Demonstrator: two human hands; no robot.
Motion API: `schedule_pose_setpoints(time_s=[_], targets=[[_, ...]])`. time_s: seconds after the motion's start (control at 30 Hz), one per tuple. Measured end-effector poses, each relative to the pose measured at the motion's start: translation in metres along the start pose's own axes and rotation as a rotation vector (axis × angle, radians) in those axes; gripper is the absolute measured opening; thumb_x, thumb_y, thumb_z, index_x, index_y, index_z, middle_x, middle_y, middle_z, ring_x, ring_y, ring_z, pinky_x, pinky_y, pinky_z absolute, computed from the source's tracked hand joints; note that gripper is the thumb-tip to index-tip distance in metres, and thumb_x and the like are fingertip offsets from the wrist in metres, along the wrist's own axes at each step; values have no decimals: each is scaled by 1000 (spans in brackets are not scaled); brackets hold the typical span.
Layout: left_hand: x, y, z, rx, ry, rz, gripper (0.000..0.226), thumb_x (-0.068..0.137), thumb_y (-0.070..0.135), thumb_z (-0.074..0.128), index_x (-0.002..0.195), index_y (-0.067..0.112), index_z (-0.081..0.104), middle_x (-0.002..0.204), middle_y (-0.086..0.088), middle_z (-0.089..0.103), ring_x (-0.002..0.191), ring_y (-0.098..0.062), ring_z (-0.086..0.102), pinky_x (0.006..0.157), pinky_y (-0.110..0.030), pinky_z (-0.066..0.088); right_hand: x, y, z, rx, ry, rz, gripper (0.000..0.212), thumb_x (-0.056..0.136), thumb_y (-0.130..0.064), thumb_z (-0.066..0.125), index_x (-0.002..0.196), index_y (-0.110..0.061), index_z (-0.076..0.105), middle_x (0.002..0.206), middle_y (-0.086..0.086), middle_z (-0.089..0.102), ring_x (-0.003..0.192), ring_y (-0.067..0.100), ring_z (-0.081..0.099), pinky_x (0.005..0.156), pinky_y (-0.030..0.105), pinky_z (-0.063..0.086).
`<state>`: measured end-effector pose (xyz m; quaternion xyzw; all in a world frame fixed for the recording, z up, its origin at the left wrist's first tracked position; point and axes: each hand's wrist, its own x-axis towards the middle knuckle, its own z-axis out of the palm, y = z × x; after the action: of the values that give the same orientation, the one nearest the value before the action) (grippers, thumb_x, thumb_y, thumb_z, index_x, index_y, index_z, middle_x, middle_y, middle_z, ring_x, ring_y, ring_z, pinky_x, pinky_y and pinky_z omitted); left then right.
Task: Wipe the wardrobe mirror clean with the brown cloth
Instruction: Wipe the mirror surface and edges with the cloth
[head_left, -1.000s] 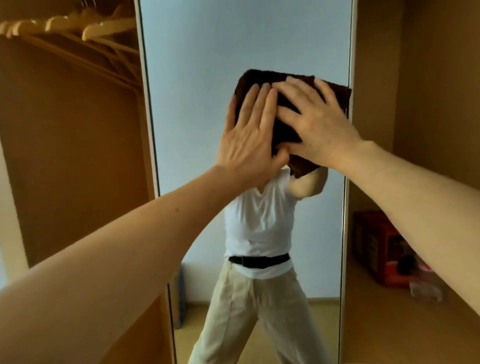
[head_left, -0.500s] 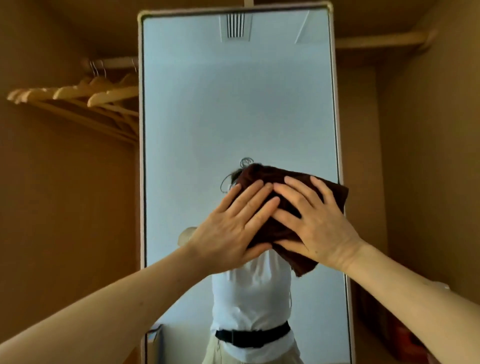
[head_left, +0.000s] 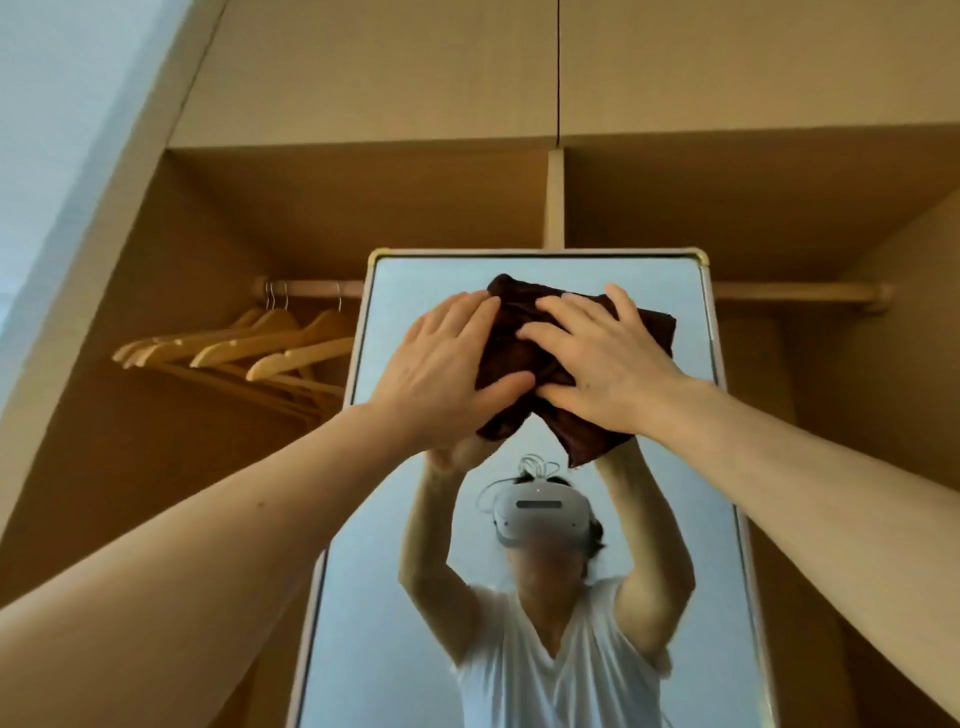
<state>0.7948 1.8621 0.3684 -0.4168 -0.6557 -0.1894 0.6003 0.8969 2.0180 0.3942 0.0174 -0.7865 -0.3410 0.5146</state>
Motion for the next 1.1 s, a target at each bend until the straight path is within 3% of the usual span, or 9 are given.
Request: schedule_pose_setpoints(time_s=[0.13, 0.23, 0.37, 0.53, 0.67, 0.73, 0.87, 1.0, 1.1], targets=[[16, -59, -10, -78, 97, -212, 62, 93, 45, 48, 143, 11, 36, 150, -7, 32, 138, -27, 25, 110, -41, 26, 13, -15, 5, 119, 69, 132, 51, 89, -34, 58, 136, -25, 41, 146, 3, 32, 137, 24, 22, 113, 44, 13], [36, -94, -8, -286, 40, -533, 57, 94, 42, 47, 141, 11, 34, 145, -10, 36, 131, -30, 34, 105, -45, 35, 30, -23, 5, 215, 209, 236, 46, 87, -29, 62, 130, -21, 49, 136, 2, 43, 130, 23, 33, 109, 40, 22], [52, -109, 0, -818, -152, -865, 47, 97, 47, 39, 118, 6, 48, 98, -6, 58, 84, -18, 56, 76, -36, 43, 70, -31, -2, 294, 345, 289, 40, 86, -20, 64, 124, -16, 53, 125, 2, 50, 118, 26, 43, 100, 41, 32], [49, -122, -5, -870, -165, -759, 34, 97, 40, 46, 88, 11, 60, 78, -4, 60, 69, -15, 57, 64, -29, 45, 138, -55, -15, 212, 420, 254, 45, 86, -21, 60, 129, -17, 48, 129, 7, 47, 119, 29, 43, 102, 44, 32], [50, -127, -7, -885, -219, -701, 26, 99, 31, 45, 82, 14, 52, 76, -5, 55, 68, -16, 52, 63, -29, 45, 205, -73, -23, 185, -192, 198, 60, 82, -52, 51, 137, -31, 37, 131, 3, 47, 112, 31, 47, 91, 44, 35], [50, -129, -6, -859, -227, -705, 28, 99, 34, 43, 92, 9, 53, 80, -5, 56, 70, -16, 53, 63, -28, 44, 222, -69, -23, 203, -317, 270, 59, 77, -64, 47, 124, -29, 47, 115, 1, 51, 97, 29, 49, 78, 39, 36], [51, -131, -10, -840, -240, -680, 40, 96, 45, 47, 89, 7, 59, 73, -7, 61, 66, -21, 58, 59, -27, 47, 207, -47, -10, 223, -18, 209, 41, 70, -69, 46, 77, -28, 47, 80, -10, 55, 75, 22, 52, 61, 33, 34], [52, -129, -9, -819, -246, -729, 44, 95, 47, 48, 104, 5, 61, 83, -9, 65, 76, -22, 61, 66, -30, 47, 165, -21, -3, 189, 190, 206, 34, 73, -61, 48, 82, -29, 52, 71, -11, 56, 67, 15, 54, 55, 26, 31], [52, -128, -6, -725, -261, -734, 51, 95, 49, 44, 116, 4, 57, 92, -6, 61, 82, -19, 58, 66, -27, 42, 162, -23, 0, 109, 233, 299, 34, 77, -58, 50, 86, -25, 54, 77, -6, 57, 72, 21, 52, 67, 31, 31]])
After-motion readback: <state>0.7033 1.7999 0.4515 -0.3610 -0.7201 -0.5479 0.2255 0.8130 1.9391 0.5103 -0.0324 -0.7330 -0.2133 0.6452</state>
